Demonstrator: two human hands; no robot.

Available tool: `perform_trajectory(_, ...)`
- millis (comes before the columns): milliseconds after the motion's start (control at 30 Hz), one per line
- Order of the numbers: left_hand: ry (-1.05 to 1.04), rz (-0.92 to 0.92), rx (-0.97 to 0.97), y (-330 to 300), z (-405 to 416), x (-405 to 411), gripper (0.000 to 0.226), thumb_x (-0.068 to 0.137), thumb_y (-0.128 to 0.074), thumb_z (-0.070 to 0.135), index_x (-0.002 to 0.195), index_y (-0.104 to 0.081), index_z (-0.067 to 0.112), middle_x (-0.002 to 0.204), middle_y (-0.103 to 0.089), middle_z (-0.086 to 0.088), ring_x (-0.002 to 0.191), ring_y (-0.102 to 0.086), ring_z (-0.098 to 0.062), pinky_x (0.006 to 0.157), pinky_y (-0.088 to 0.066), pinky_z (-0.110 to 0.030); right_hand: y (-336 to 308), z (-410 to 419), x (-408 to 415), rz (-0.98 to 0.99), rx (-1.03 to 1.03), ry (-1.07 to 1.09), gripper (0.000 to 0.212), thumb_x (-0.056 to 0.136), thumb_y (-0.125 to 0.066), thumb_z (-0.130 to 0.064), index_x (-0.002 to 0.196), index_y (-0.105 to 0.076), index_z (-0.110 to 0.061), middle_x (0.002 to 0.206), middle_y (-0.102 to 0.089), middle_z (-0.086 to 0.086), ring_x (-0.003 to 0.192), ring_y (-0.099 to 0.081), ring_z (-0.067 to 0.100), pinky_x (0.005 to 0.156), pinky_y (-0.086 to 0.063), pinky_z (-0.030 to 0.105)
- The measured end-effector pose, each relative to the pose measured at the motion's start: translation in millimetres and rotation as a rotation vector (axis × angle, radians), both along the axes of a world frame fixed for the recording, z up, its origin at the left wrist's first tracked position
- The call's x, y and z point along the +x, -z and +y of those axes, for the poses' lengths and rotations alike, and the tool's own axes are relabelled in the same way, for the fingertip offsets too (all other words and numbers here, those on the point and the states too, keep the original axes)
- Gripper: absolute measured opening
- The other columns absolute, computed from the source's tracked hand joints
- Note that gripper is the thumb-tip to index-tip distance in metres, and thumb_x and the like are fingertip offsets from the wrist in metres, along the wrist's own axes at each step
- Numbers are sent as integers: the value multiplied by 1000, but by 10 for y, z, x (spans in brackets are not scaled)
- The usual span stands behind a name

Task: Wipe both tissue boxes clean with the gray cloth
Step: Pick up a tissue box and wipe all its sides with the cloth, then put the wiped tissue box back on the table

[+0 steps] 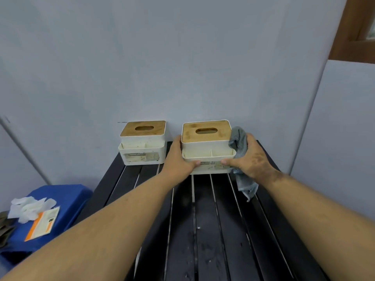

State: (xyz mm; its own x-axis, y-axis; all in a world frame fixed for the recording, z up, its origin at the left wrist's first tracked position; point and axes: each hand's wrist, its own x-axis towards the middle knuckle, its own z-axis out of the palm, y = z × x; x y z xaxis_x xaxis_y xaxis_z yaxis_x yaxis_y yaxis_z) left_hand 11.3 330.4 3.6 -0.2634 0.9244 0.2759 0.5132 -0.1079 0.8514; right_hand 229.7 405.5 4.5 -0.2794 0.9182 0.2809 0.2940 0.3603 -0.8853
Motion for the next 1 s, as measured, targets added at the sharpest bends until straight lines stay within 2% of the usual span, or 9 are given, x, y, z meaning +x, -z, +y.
perform_trajectory(100,-4,6,-23,102,255,-41,87,80,-85,5,149,-34,22,117,-45,24,120,-48,-7,98,-41,-21,142,271,-49,0,-13,9,77,59,-94,-14,120,-48,-20,110,-58,-7,98,-56,8,80,-46,14)
perform_trajectory(200,-11,18,-34,163,400,-60,87,82,-84,7,151,-33,21,125,-44,18,120,-44,-4,99,-39,-20,255,464,-83,-16,-10,13,77,59,-94,-15,120,-47,-21,114,-57,-4,103,-55,12,78,-43,12)
perform_trajectory(400,-16,40,-26,228,571,-79,83,86,-80,10,151,-32,22,127,-45,15,119,-45,-6,103,-39,-22,334,668,-106,-56,33,28,70,63,-93,-19,115,-46,-21,104,-55,-10,92,-53,4,70,-43,5)
perform_trajectory(500,-5,69,-23,235,637,-75,80,87,-79,10,150,-31,20,127,-44,12,120,-46,-7,102,-38,-21,344,739,-107,-58,30,21,71,64,-92,-19,118,-47,-20,111,-57,-4,100,-54,11,73,-43,9)
perform_trajectory(667,1,64,-34,238,702,-55,79,88,-78,12,150,-30,21,130,-44,10,122,-47,-10,108,-43,-27,384,803,-111,-40,34,48,75,64,-93,-19,125,-49,-12,116,-58,0,106,-55,15,79,-41,10)
perform_trajectory(867,-34,52,-135,178,534,-27,76,92,-76,18,151,-29,14,139,-43,4,125,-43,-9,101,-39,-23,327,724,-5,-6,-2,76,72,64,-92,-18,123,-51,-13,116,-61,4,106,-58,18,86,-49,22)
perform_trajectory(933,-51,48,-163,137,347,-51,81,93,-75,20,156,-24,11,152,-40,-1,132,-42,-12,109,-39,-30,284,634,93,33,-13,136,69,64,-92,-16,121,-53,-12,114,-64,5,105,-61,20,91,-51,30)
perform_trajectory(1000,-44,80,-197,98,74,-82,83,93,-75,24,158,-25,13,161,-36,-6,144,-42,-22,115,-41,-39,243,502,217,49,-27,190,68,64,-92,-16,119,-53,-10,112,-64,8,105,-63,25,92,-52,34)
